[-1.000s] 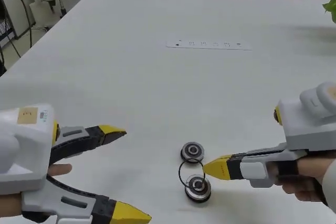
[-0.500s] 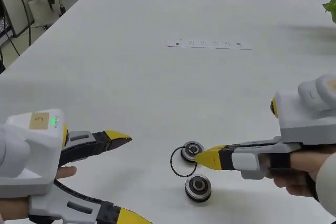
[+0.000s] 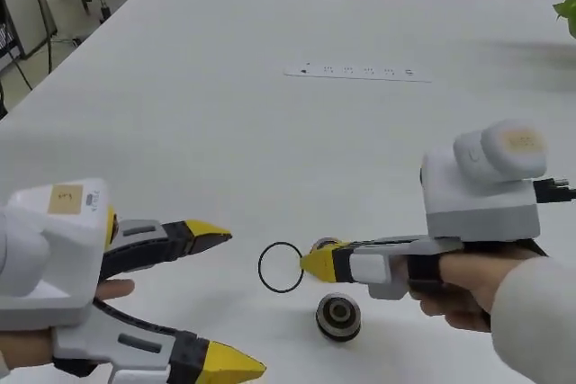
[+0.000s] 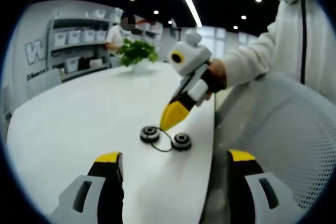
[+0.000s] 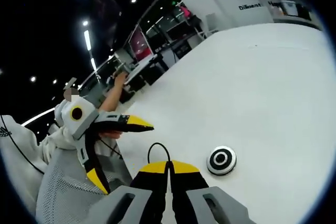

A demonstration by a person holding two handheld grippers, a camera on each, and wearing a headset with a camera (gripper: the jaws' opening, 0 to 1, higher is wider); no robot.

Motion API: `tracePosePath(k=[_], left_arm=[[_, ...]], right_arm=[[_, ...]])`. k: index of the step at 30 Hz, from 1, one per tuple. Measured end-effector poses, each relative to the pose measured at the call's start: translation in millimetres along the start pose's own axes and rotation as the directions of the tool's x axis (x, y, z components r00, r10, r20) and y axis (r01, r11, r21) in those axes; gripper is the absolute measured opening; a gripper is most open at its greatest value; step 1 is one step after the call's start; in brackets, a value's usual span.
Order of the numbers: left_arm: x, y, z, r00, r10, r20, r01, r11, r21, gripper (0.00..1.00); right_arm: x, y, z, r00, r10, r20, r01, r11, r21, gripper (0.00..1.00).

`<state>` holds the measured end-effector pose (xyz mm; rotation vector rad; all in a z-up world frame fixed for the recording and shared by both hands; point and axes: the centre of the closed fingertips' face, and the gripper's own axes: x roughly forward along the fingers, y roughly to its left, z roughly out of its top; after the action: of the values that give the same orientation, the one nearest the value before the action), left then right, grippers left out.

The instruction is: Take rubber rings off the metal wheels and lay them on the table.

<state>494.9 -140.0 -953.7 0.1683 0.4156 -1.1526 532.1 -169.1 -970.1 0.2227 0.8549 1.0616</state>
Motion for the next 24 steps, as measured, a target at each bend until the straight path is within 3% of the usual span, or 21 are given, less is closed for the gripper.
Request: tracePosePath(k=[5,16,24], left_arm=[[1.3,-1.5,-1.1,0.9999,-0.008,-0.007,0.008,1.000,0.004,0.81],[1.5,-1.7,-0.3,0.9999,-0.011,-0.004,0.011,1.000,0.009,0.79],[1.2,-1.5,0.3,0.9999,-0.011,0.000,0.011,1.000,0.008,0.78]], right_arm=[[6.2,-8.8,-2.1,0.9989,-0.043,-0.020,0.043,0.999,-0.001,0.00],[22.7,-14.6,-19.9,0.9911,-0.074,-0.110,0.067,0.995,-0.073,0.00],[29.1,-19.9,-24.6,0.9876,-0.091,-0.128,0.080,0.993,-0.088,0.00]])
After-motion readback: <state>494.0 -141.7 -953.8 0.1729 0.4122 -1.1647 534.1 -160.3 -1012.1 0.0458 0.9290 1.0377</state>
